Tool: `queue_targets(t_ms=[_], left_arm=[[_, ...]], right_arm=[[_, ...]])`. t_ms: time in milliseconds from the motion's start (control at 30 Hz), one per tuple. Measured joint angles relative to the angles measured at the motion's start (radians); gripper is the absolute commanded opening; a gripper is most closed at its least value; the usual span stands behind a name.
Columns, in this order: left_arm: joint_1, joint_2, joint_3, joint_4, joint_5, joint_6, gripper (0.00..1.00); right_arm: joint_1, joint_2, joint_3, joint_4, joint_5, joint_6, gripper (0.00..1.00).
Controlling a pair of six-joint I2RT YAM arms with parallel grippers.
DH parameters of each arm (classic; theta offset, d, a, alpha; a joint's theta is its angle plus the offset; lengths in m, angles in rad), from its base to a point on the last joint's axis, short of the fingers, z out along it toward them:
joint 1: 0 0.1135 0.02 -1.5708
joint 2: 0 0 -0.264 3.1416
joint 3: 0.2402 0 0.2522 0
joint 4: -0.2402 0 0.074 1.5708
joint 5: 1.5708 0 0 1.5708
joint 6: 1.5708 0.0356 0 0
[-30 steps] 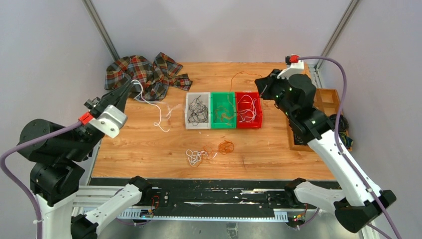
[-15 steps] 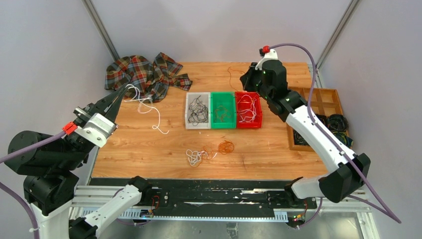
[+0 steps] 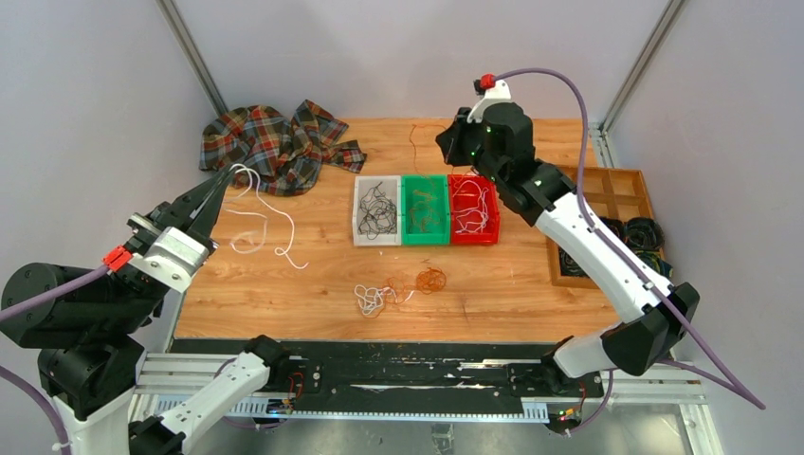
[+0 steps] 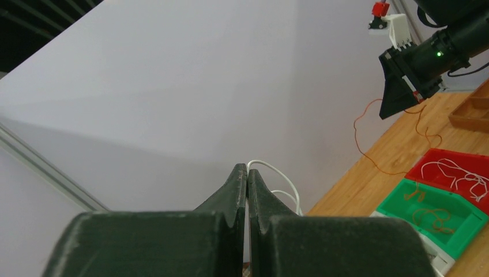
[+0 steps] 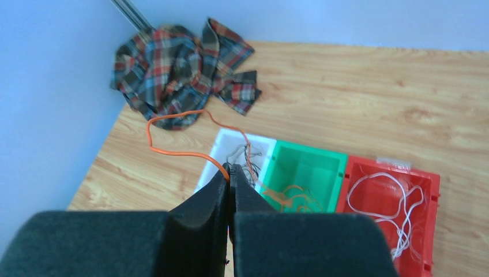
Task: Untangle the cables
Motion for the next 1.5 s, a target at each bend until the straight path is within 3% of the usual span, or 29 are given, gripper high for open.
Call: queue_targets(t_ms=[233,933,1267,1500], left_arm=[[0.0,-0.001,0.0,0.007,0.0,0.0,0.01],[0.0,-0.001,0.012,0.006,0.0,0.0,0.01],[0.0,-0.001,0.021,0.006,-0.001,0.003,0.01],[0.0,-0.001,0.029,0.006,-0.001,0.005,0.01]], right_arm=[[0.007,0.006,0.132,-0.024,0.021,0.0,0.01],[0.007,0.074,0.02,-0.113,0.128,0.031,0.01],[0.029,0.261,0.093,-0.221,0.089,0.126,0.01],[0.058,0.273,0.023,-0.111,0.151,0.192,0.01]])
